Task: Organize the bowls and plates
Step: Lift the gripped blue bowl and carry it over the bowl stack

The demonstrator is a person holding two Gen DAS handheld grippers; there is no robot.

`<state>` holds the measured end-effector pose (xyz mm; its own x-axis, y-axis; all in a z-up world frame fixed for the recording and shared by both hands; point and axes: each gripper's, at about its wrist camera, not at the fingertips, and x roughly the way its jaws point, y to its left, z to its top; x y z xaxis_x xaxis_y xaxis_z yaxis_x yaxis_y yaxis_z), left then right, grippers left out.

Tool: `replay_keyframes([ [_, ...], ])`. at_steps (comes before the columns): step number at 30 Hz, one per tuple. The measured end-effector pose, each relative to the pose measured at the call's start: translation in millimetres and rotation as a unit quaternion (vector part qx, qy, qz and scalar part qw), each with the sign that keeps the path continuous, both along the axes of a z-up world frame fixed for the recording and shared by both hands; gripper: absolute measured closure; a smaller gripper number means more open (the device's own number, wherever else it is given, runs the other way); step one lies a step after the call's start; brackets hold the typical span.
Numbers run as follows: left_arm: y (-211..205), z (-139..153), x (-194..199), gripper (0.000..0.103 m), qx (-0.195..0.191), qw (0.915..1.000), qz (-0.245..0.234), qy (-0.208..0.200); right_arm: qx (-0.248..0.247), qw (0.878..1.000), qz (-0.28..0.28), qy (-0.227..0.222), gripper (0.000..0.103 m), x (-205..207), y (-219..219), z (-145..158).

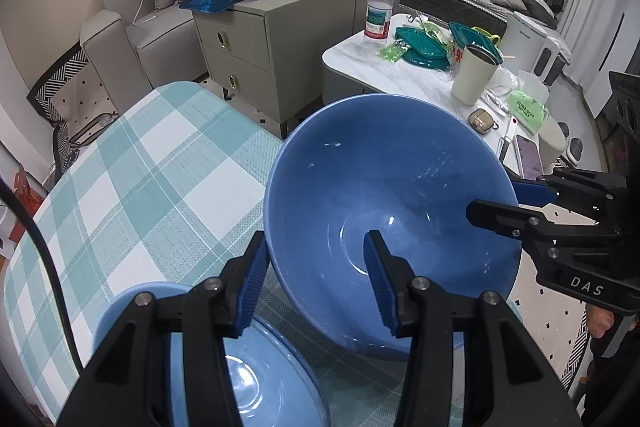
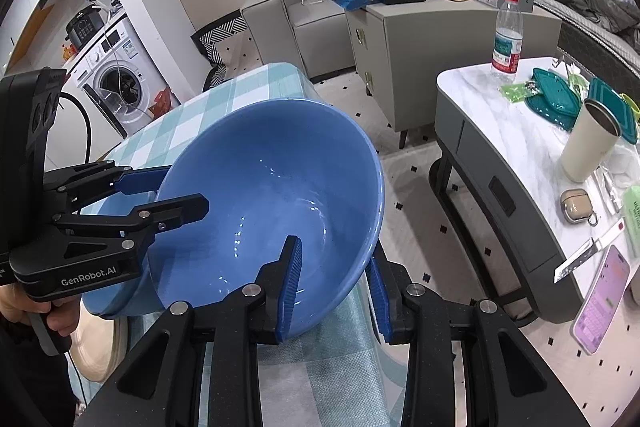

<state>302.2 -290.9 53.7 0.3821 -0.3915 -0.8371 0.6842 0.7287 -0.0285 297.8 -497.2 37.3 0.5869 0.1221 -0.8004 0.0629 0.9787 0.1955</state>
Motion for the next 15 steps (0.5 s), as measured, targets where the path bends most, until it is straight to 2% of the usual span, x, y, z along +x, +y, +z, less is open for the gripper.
replay_keyframes([
  [15, 9.5, 18.1, -6.9, 0.055, -0.019, 0.9997, 0.005, -0.017, -0.008, 1.000, -0.001, -0.023, 0.070, -7.4, 5.9, 23.9],
])
